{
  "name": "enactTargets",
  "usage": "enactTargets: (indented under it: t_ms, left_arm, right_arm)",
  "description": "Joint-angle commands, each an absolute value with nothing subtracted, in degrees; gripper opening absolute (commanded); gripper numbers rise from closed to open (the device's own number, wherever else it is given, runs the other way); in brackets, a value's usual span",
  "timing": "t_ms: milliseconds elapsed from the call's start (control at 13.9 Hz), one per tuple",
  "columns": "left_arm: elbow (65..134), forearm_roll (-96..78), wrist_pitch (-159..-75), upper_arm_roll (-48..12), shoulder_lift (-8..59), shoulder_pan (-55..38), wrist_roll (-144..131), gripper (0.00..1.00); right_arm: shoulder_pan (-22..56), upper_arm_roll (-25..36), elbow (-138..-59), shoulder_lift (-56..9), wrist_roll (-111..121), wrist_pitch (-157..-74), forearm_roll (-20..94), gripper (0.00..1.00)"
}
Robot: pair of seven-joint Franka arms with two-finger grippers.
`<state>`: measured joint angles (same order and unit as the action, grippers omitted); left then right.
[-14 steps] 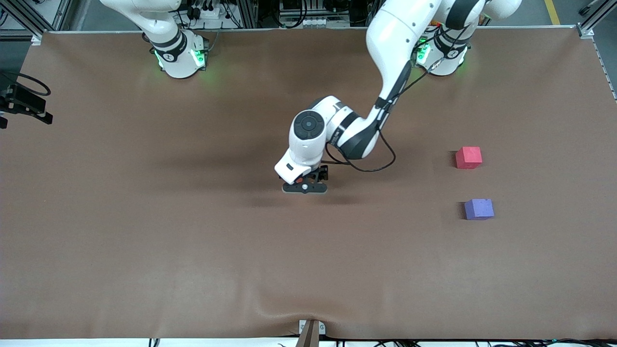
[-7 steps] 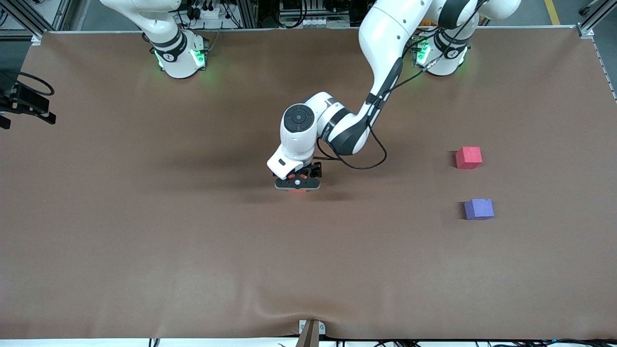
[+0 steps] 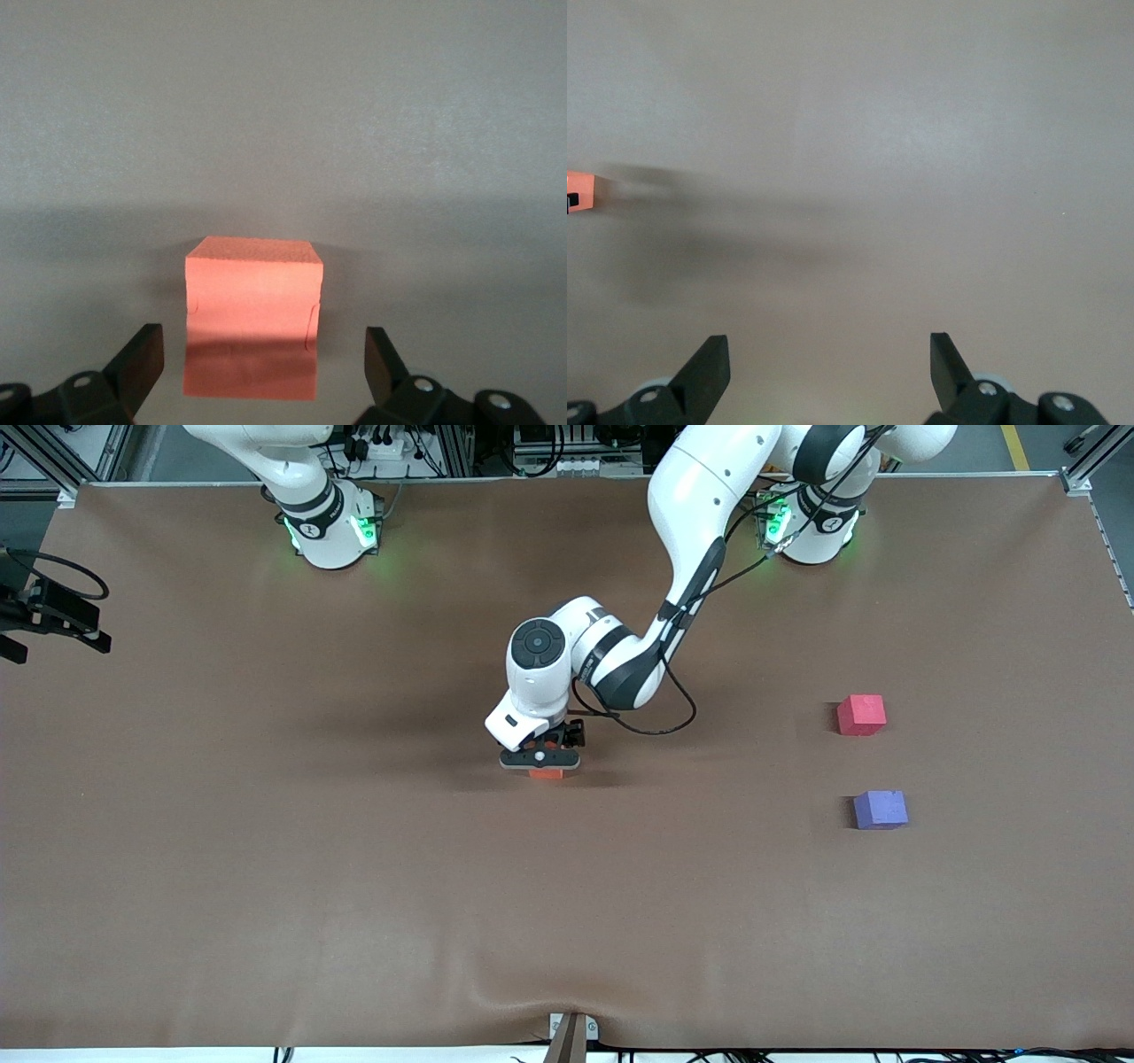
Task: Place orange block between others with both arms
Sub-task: 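Lower the left gripper onto the orange cube and grasp it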
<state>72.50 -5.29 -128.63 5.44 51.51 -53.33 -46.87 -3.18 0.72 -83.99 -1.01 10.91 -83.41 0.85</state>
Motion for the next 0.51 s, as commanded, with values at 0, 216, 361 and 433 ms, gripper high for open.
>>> enactTargets:
  t_ms: [0,216,361,433]
  left_arm:
    - [71.46,-5.10,-128.76,6.33,53.87,-53.96,-47.64,1.00]
    - [71.28,-5.10,-128.76,6.33,54.32,-53.96,-47.55,1.00]
    - [71.37,-5.10,-128.76,6.33,54.05,-53.96,-47.37,0.61]
    - [71.37,-5.10,-128.76,6.42,53.88,-53.88,-47.20,0.42]
  right_arm:
    - [-2.90,0.88,-82.71,-1.58,11.07,-82.53,0.44,1.00]
    - [-2.90,0.88,-82.71,-1.67,10.99,-82.97,0.35,1.00]
    - [-2.73,0.79,-82.97,-1.67,10.81,-82.36,0.18,1.00]
    - [-2.72,0.79,-82.97,-1.41,10.90,-82.18,-0.09,1.00]
